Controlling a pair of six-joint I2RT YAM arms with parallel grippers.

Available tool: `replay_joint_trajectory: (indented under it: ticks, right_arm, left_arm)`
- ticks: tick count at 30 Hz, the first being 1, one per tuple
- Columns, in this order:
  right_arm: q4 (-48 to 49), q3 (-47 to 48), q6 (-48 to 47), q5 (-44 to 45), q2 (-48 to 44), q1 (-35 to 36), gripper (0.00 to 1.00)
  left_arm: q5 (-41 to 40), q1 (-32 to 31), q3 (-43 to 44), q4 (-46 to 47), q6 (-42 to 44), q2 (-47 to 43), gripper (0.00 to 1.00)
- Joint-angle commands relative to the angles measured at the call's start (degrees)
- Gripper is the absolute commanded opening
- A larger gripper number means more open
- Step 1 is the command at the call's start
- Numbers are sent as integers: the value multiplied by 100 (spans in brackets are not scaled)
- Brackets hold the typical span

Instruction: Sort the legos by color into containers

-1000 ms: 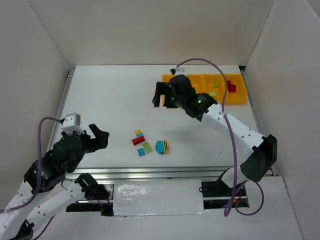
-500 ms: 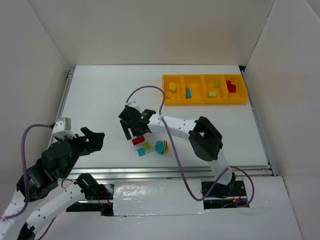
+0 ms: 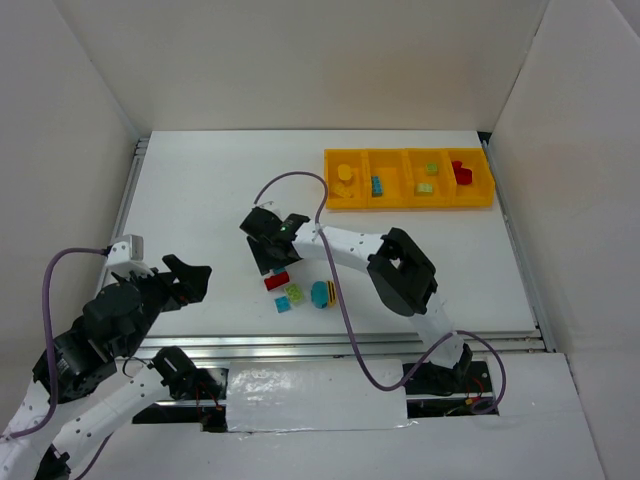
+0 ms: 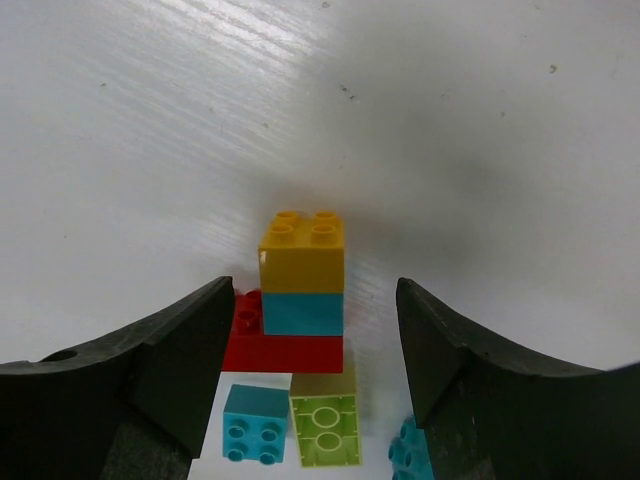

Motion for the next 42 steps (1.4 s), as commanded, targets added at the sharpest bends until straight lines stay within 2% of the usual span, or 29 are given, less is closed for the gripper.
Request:
replay_joint_trajectory:
  ticks: [1, 11, 13, 14, 15, 16, 17, 21, 24, 27, 32, 42]
  right_arm:
    - [209, 80, -90, -333, 78, -6, 72]
    - [42, 414, -64, -369, 412, -33, 62]
    - [25, 467, -55, -342, 456, -59, 54]
    - [59, 485, -72, -351, 456, -42, 49]
    - [77, 502, -81, -351, 447, -41, 23]
    - [95, 554, -73, -299, 438, -41, 11]
    - [95, 607, -73, -255, 429, -50, 5]
    - [104, 950, -64, -79, 403, -77, 0]
    - [112, 1091, 147, 325, 149, -103, 0]
    - [463, 557, 655, 834, -649, -94, 0]
    - [1097, -1008, 1526, 1738, -2493, 11, 0]
    - [763, -2203, 2054, 2242, -4105, 644, 0]
  left_arm:
    - [51, 8, -9, 277, 69, -39, 99]
    - [33, -1, -9, 268, 51, -101, 99]
    - [42, -1, -18, 268, 51, -118, 100]
    - [33, -1, -18, 277, 60, -118, 99]
    - [33, -1, -9, 268, 60, -127, 100]
    - [33, -1, -9, 268, 60, -119, 100]
    - [33, -1, -9, 268, 60, -118, 99]
    - [33, 8, -18, 286, 51, -83, 99]
    - [85, 8, 8, 303, 43, -66, 99]
    - [444, -1, -202, 697, -89, -109, 100]
    - [1833, 8, -966, 1927, -37, 187, 100]
    - [3213, -1, -897, 3659, 490, 1401, 99]
